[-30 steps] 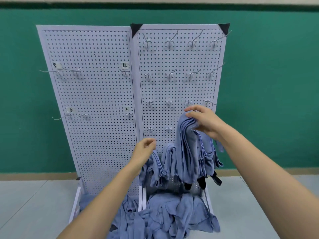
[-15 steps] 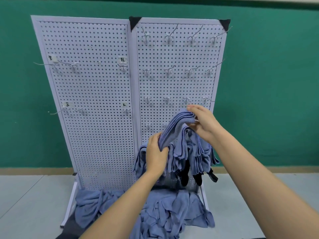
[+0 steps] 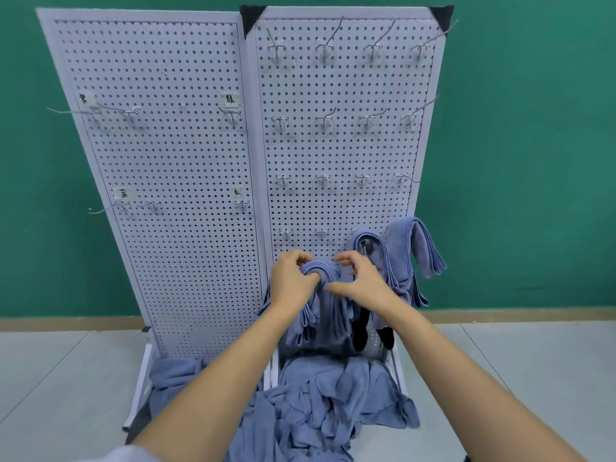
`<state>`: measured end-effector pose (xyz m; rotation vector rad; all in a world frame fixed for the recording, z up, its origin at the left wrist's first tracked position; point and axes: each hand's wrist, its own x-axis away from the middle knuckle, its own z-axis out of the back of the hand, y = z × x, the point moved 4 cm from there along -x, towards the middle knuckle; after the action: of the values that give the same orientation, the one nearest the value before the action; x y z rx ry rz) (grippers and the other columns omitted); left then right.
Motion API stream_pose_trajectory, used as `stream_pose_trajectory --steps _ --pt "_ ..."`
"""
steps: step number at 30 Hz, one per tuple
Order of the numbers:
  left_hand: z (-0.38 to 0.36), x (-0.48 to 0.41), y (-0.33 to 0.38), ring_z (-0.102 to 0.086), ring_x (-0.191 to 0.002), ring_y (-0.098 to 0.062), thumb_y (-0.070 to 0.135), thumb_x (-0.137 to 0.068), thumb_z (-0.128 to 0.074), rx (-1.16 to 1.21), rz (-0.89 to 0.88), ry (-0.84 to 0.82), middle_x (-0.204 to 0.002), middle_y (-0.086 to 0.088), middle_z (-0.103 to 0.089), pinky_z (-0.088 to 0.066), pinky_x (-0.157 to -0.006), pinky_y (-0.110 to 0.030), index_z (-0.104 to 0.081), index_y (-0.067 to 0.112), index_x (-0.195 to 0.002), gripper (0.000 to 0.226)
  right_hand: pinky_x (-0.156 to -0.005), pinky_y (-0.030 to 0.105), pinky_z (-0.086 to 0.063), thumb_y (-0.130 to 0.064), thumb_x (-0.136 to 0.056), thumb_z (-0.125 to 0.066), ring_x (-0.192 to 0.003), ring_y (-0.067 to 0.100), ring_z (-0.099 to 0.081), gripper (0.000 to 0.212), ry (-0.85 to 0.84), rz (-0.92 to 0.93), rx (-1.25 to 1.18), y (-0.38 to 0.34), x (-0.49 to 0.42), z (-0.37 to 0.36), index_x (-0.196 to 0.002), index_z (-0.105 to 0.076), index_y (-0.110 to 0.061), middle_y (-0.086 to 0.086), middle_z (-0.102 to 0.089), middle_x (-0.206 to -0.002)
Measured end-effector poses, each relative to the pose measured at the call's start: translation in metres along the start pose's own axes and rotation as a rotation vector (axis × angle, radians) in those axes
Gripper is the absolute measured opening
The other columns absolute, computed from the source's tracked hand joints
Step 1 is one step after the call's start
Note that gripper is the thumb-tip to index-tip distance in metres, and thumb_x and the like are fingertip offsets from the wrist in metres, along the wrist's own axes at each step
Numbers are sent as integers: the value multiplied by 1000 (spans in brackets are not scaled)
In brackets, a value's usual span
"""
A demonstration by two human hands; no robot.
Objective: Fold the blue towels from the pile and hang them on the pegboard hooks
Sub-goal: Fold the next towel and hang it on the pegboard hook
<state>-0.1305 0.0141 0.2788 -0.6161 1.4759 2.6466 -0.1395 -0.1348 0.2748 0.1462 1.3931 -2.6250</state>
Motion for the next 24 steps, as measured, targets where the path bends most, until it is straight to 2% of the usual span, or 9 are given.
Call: stream_pose_trajectory --steps 2,5,7,9,12,14,16,20,24 --pt "-8 -2 2 -56 -77 -12 3 -74 -67 7 1 -6 -90 0 -63 -39 -58 -12 -61 18 -85 19 -96 36 -39 -28 -74 -76 -114 18 -38 55 18 47 149 4 -6 -11 -121 -46 -24 1 -43 -122" --pt "-16 -9 0 -53 -71 -7 6 -75 -70 6 -22 -54 -85 1 -64 -37 -53 -7 -62 17 -84 16 -88 37 -45 -15 -83 -65 -107 20 -47 40 162 76 249 12 -13 -9 -121 -51 -17 4 -49 -123" --pt "-20 -15 -6 -54 -73 -9 7 -75 -71 -30 -36 -114 -85 2 -64 -37 -54 -6 -65 15 -87 16 -84 38 -48 -10 -88 -58 -100 21 -54 32 195 68 232 19 -17 -5 -119 -56 -15 5 -54 -120" --pt "-25 -20 -13 -56 -78 -10 5 -75 -70 -76 -39 -191 -86 5 -63 -37 -57 -6 -68 14 -92 19 -81 33 -47 -9 -89 -56 -97 20 -56 29 178 62 228 26 -23 -2 -117 -59 -15 3 -59 -116" --pt "-27 -32 -17 -57 -80 -12 3 -79 -66 -85 -32 -243 -89 3 -65 -41 -67 -16 -69 12 -96 20 -73 24 -44 -5 -87 -57 -90 18 -59 24 188 42 191 30 -34 2 -108 -64 -15 1 -65 -104" --pt "-25 -44 -12 -58 -81 -13 1 -81 -63 -52 -53 -208 -91 0 -65 -43 -70 -20 -69 11 -99 21 -70 20 -43 -5 -87 -58 -85 16 -58 23 238 54 157 26 -48 7 -108 -64 -13 3 -67 -102" --pt "-20 -58 -2 -56 -81 -12 -1 -83 -61 -11 -87 -136 -91 2 -64 -43 -72 -21 -68 10 -102 23 -64 10 -39 -5 -87 -58 -83 12 -55 24 308 85 114 14 -59 14 -109 -64 -11 0 -65 -99" --pt "-17 -96 12 -54 -75 -4 -2 -84 -59 102 -80 -6 -90 4 -63 -41 -60 -4 -68 10 -103 24 -59 -1 -38 -2 -84 -59 -85 10 -55 28 376 84 -45 -9 -93 22 -111 -64 -9 -2 -62 -94" --pt "-28 -129 8 -55 -78 -6 -2 -85 -59 166 -23 78 -92 5 -63 -39 -60 -4 -67 10 -106 26 -66 5 -39 2 -86 -52 -93 9 -55 33 375 25 -133 -12 -128 15 -117 -62 -8 1 -64 -104"
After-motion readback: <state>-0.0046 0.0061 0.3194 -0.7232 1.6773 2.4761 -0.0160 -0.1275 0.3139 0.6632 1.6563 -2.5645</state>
